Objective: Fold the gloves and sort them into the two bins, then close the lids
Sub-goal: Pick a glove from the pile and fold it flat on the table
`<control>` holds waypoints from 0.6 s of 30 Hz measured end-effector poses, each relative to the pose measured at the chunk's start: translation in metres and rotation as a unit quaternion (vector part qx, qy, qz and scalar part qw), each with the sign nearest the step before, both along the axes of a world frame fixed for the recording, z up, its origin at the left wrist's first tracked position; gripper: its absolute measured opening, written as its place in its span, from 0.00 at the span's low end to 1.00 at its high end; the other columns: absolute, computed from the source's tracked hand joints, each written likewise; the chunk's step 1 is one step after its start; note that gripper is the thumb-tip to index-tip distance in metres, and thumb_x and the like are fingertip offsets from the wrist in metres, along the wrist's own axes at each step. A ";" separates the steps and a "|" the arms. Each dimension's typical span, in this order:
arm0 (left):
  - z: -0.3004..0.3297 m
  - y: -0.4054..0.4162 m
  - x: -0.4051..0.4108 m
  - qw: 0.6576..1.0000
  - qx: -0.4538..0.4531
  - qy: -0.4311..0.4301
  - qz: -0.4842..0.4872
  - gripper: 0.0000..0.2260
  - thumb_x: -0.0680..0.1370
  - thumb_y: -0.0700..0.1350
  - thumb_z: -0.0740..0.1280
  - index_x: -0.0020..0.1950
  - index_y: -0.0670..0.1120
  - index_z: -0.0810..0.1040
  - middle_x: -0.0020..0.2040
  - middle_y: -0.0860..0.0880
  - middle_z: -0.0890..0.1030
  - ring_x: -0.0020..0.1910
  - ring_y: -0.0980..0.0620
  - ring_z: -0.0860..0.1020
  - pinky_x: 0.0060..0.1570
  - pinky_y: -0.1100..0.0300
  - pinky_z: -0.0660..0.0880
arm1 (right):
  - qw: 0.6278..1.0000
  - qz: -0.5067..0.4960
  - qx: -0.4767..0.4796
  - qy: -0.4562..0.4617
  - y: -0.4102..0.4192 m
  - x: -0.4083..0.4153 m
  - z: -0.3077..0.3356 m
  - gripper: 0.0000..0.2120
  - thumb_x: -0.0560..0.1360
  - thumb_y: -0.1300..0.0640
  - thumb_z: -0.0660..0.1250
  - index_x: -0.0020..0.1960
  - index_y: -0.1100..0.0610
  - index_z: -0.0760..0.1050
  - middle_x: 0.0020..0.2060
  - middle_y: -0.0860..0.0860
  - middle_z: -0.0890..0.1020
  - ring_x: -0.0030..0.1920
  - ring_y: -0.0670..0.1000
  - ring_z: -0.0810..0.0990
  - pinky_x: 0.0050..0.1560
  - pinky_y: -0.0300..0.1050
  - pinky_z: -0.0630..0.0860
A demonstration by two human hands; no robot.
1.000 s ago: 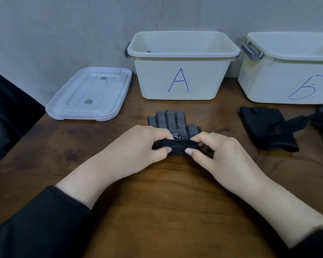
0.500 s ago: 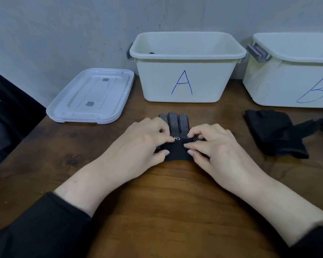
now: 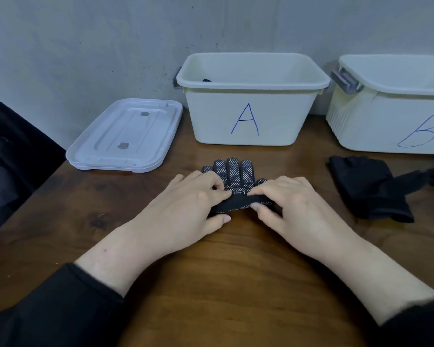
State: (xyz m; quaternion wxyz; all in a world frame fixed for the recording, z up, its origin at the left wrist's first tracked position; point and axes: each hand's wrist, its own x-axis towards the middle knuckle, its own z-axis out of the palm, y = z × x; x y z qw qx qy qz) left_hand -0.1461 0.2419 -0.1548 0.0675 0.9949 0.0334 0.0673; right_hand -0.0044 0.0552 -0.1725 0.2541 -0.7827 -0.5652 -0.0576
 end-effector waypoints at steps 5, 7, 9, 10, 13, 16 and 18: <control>0.006 0.003 -0.005 0.993 -0.111 -0.028 -0.019 0.08 0.80 0.56 0.64 0.53 0.56 0.80 0.47 0.58 0.76 0.48 0.57 0.74 0.51 0.52 0.73 | 0.992 -0.011 -0.005 0.126 -0.008 -0.010 0.015 0.05 0.78 0.47 0.67 0.52 0.42 0.79 0.39 0.43 0.82 0.45 0.44 0.78 0.49 0.34 0.68; 0.009 0.003 -0.007 0.987 -0.160 -0.032 0.005 0.05 0.79 0.55 0.67 0.51 0.57 0.80 0.45 0.57 0.78 0.46 0.57 0.76 0.48 0.55 0.74 | 0.977 -0.014 -0.002 0.212 -0.008 -0.010 0.017 0.03 0.78 0.49 0.70 0.51 0.42 0.80 0.43 0.38 0.85 0.45 0.42 0.81 0.48 0.37 0.75; 0.011 0.004 -0.008 0.972 -0.227 -0.044 0.037 0.03 0.78 0.53 0.69 0.51 0.58 0.80 0.42 0.57 0.80 0.41 0.58 0.77 0.44 0.61 0.74 | 0.961 -0.022 0.006 0.275 -0.005 -0.006 0.019 0.02 0.78 0.50 0.71 0.50 0.43 0.81 0.43 0.37 0.85 0.44 0.41 0.83 0.48 0.41 0.78; 0.011 0.005 -0.008 0.964 -0.256 -0.054 0.050 0.04 0.78 0.53 0.70 0.52 0.59 0.80 0.41 0.58 0.81 0.39 0.59 0.77 0.42 0.63 0.73 | 0.955 -0.028 0.014 0.296 -0.003 -0.003 0.021 0.02 0.78 0.51 0.71 0.49 0.44 0.82 0.42 0.38 0.85 0.41 0.41 0.82 0.47 0.42 0.78; 0.006 0.007 -0.003 0.936 -0.326 -0.096 0.091 0.07 0.78 0.53 0.70 0.56 0.59 0.80 0.42 0.56 0.82 0.43 0.58 0.80 0.48 0.64 0.74 | 0.930 -0.043 0.037 0.363 0.008 0.006 0.025 0.04 0.78 0.56 0.72 0.50 0.48 0.83 0.41 0.42 0.87 0.42 0.44 0.85 0.49 0.41 0.79; -0.002 0.009 0.004 0.922 -0.329 -0.145 0.144 0.11 0.78 0.53 0.70 0.60 0.58 0.79 0.43 0.57 0.80 0.45 0.61 0.77 0.48 0.68 0.71 | 0.922 -0.064 0.028 0.381 0.024 0.019 0.028 0.03 0.78 0.58 0.72 0.50 0.51 0.83 0.42 0.43 0.87 0.43 0.43 0.86 0.48 0.38 0.78; -0.006 0.013 0.006 0.933 -0.271 -0.176 0.158 0.14 0.78 0.53 0.70 0.64 0.57 0.78 0.49 0.60 0.78 0.50 0.61 0.76 0.49 0.70 0.70 | 0.925 -0.084 0.004 0.371 0.035 0.030 0.031 0.02 0.78 0.57 0.72 0.48 0.51 0.83 0.41 0.43 0.87 0.42 0.43 0.86 0.46 0.37 0.78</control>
